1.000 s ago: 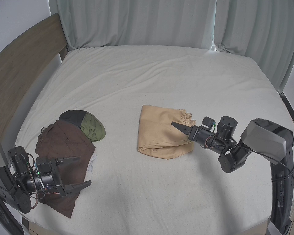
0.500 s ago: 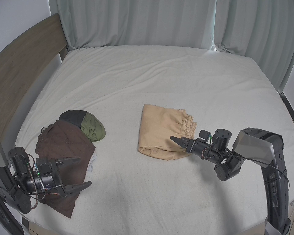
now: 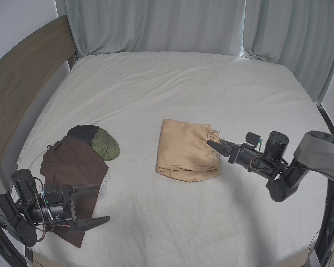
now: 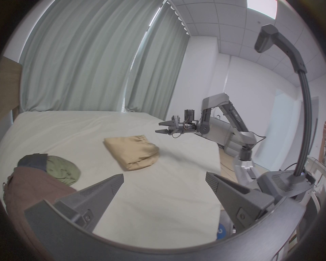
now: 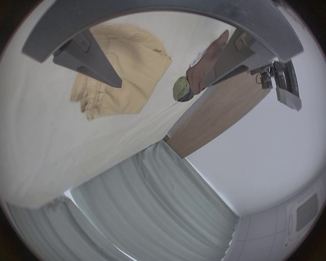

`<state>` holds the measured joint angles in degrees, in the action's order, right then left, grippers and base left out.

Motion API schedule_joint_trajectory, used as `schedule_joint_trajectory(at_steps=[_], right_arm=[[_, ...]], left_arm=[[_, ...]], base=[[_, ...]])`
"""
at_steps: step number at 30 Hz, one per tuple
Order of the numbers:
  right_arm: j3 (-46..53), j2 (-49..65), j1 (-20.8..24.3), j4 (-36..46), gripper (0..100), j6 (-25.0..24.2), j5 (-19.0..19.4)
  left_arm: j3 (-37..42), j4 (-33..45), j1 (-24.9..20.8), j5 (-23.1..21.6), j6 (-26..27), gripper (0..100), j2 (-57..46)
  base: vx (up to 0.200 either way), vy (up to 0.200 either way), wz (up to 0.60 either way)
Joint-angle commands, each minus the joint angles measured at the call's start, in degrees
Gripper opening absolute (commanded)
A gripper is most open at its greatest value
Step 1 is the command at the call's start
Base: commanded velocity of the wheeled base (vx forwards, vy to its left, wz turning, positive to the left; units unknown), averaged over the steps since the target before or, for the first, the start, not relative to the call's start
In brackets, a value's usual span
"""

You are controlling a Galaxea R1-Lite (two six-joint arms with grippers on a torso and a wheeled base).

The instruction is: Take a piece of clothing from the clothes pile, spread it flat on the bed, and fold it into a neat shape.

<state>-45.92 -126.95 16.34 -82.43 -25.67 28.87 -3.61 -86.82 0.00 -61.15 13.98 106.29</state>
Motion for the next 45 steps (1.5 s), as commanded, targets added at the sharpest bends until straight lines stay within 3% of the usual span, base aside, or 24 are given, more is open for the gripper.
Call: schedule_joint_trajectory(at_steps=[1,5,9,16,20,23,24,26,29,30,32,35,38,40,42,45], right_arm=[[16.6,21.6,-3.9,2.7,100,13.4,-1.4],[25.2,31.4,-5.9,5.4,100,22.2,-4.9],[32.1,40.3,-7.4,5.9,100,27.6,-6.8],[40.8,58.3,-12.6,8.5,100,28.7,-7.3],[45.3,67.5,-13.2,10.3,100,28.8,-7.3],[45.9,81.1,-13.0,22.3,100,28.0,-7.0],[45.9,81.1,-13.0,22.3,100,28.0,-7.0],[45.9,95.0,-12.6,36.6,100,28.1,-6.8],[45.9,95.0,-12.6,36.6,100,28.1,-6.8],[45.9,115.4,-12.7,58.5,100,28.0,-7.0],[45.8,123.7,-12.9,68.5,100,27.8,-7.2],[45.9,125.3,-15.7,71.0,100,27.3,-7.5],[45.9,126.9,-16.4,76.4,100,26.9,-8.7],[45.9,126.6,-16.3,78.6,100,28.4,-15.2],[45.9,126.6,-16.3,78.5,100,28.0,-19.2],[45.9,126.6,-16.3,78.5,100,26.9,-21.4]], left_arm=[[3.2,1.3,-12.1,-1.0,-1.1,100,-7.6],[3.6,3.8,-19.1,-0.8,-0.9,100,-12.6],[3.6,6.0,-19.7,2.5,-0.3,100,-16.3],[3.6,10.0,-18.7,4.7,-0.7,100,-27.4],[3.6,13.0,-18.7,9.2,-1.1,100,-33.3],[3.6,18.8,-18.6,18.3,-1.6,100,-41.3],[3.6,18.8,-18.6,18.3,-1.6,100,-41.3],[3.6,26.0,-18.7,24.4,-3.3,100,-49.5],[3.6,26.0,-18.7,24.4,-3.3,100,-49.5],[3.3,38.8,-18.6,28.5,-6.8,100,-64.2],[3.2,45.2,-18.7,30.4,-6.4,100,-70.2],[3.0,51.0,-18.7,32.9,-6.5,100,-76.6],[3.4,56.4,-15.6,35.0,-7.1,100,-83.4],[3.4,61.7,-12.2,35.0,-7.7,100,-88.7],[3.3,66.2,-10.5,35.1,-9.0,100,-93.5],[3.5,72.8,-6.5,36.2,-12.5,100,-100.9]], base=[[0.0,0.0,0.0],[0.0,0.0,0.0],[0.0,0.0,0.0],[0.0,0.0,0.0],[0.0,0.0,0.0],[0.0,0.0,0.0],[0.0,0.0,0.0],[0.0,0.0,0.0],[0.0,0.0,0.0],[0.0,0.0,0.0],[0.0,0.0,0.0],[0.0,0.0,0.0],[0.0,0.0,0.0],[0.0,0.0,0.0],[0.0,0.0,0.0],[0.0,0.0,0.0]])
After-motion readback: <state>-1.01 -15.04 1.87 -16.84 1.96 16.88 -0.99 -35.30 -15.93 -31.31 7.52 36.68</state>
